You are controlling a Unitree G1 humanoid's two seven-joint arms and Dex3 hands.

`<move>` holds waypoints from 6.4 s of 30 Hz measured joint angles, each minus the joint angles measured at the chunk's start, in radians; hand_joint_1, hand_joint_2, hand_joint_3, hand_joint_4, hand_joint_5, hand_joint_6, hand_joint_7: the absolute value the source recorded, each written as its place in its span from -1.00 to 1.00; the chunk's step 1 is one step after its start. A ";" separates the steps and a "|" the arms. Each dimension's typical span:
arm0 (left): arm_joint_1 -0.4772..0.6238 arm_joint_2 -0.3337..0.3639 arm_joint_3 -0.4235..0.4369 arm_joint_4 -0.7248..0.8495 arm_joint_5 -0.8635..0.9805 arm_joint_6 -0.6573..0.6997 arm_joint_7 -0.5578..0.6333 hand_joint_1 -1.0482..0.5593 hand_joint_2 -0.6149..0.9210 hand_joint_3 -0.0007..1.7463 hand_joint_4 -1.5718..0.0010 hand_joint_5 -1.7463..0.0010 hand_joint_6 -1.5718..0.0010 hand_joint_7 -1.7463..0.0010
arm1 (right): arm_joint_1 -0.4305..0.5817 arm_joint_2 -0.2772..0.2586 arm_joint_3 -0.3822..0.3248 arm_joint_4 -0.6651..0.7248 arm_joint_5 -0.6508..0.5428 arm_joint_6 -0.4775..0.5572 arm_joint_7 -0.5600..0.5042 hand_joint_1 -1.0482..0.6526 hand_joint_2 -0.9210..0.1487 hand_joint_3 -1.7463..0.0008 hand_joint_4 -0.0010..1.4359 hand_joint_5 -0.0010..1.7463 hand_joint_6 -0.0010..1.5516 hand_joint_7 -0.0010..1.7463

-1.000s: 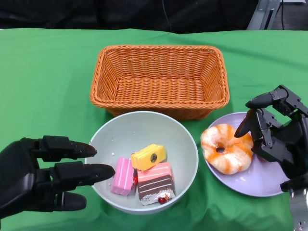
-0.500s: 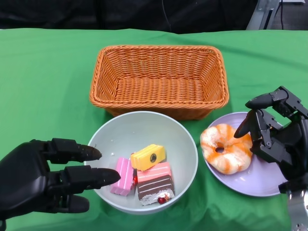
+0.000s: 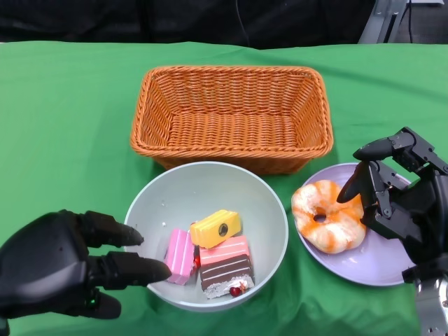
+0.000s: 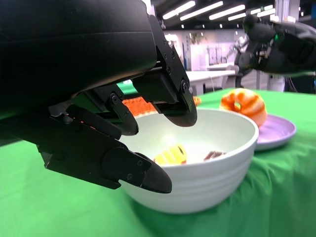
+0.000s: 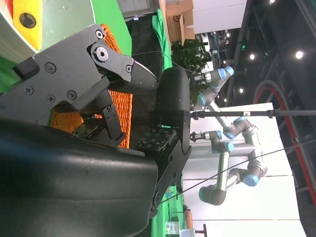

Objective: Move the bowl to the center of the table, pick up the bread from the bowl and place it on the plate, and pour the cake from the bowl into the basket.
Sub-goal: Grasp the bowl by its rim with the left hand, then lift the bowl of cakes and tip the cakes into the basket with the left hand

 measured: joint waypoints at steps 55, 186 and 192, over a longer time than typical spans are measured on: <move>-0.113 0.004 -0.283 -0.066 -0.170 0.346 -0.407 -0.34 1.00 -0.98 -0.01 1.00 0.06 1.00 | 0.042 0.067 0.039 -0.054 -0.063 -0.055 -0.054 0.05 -0.29 -0.14 0.18 0.70 0.12 0.23; -0.432 -0.246 -0.225 0.295 -0.543 0.146 -0.219 0.14 0.47 0.16 0.10 -1.00 0.16 -0.76 | 0.097 0.089 0.153 0.145 -0.184 -0.173 -0.009 0.11 -0.46 0.02 -0.02 0.80 -0.09 0.43; -0.527 -0.304 -0.224 0.471 -0.528 0.117 -0.226 0.10 0.53 0.23 0.06 -0.93 0.07 -0.60 | 0.093 0.072 0.161 0.163 -0.195 -0.191 -0.002 0.07 -0.43 -0.01 0.05 0.78 -0.09 0.45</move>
